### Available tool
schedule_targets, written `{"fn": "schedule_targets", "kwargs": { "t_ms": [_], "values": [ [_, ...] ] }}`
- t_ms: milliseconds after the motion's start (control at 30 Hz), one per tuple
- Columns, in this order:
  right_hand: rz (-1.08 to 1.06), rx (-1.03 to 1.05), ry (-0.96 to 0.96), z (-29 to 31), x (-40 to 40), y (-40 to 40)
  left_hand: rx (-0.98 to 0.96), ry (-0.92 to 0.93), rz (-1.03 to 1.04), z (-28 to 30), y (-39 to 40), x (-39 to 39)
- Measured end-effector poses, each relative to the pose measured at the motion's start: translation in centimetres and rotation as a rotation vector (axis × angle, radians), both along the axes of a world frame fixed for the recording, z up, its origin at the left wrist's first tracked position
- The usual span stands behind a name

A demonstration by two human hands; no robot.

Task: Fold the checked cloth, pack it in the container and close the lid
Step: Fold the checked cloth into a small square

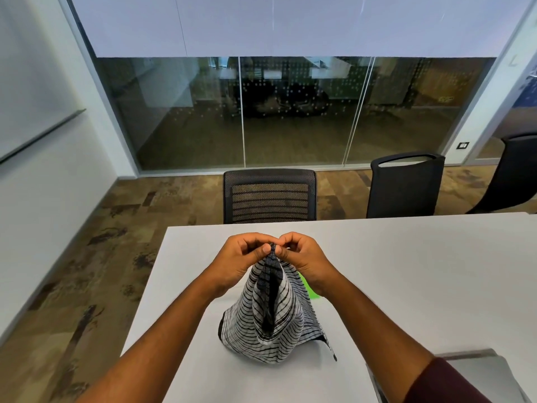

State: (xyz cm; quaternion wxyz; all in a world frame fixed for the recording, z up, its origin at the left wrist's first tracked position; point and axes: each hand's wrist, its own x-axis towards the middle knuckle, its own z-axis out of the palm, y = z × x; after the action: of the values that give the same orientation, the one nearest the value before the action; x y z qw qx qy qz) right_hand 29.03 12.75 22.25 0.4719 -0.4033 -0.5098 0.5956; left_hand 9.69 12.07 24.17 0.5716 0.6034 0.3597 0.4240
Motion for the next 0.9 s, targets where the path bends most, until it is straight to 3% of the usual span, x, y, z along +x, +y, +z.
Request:
{"fn": "schedule_targets", "kwargs": {
  "t_ms": [167,367,533,633,767,900],
  "values": [
    [-0.235,0.079,-0.103,-1.2,0.0,-0.4,-0.021,-0.012,0.187,-0.6,0.6,0.1],
    [-0.279,0.199,-0.312,-3.2,0.5,-2.0,-0.006,0.012,0.329,-0.9,1.5,0.0],
    [-0.311,0.49,-0.869,-5.3,-0.2,-3.6,0.017,0.01,0.403,-0.5,2.0,0.5],
    [-0.287,0.631,-1.043,-6.2,-0.9,-4.6,0.012,0.013,0.405,-0.3,2.2,0.9],
    [-0.304,0.56,-1.163,-7.5,-1.4,-4.5,-0.003,0.001,0.415,-0.1,2.1,1.1],
    [-0.143,0.398,-1.193,-9.1,-1.0,-4.2,-0.015,-0.028,0.431,0.4,2.0,1.3]
  ]
}}
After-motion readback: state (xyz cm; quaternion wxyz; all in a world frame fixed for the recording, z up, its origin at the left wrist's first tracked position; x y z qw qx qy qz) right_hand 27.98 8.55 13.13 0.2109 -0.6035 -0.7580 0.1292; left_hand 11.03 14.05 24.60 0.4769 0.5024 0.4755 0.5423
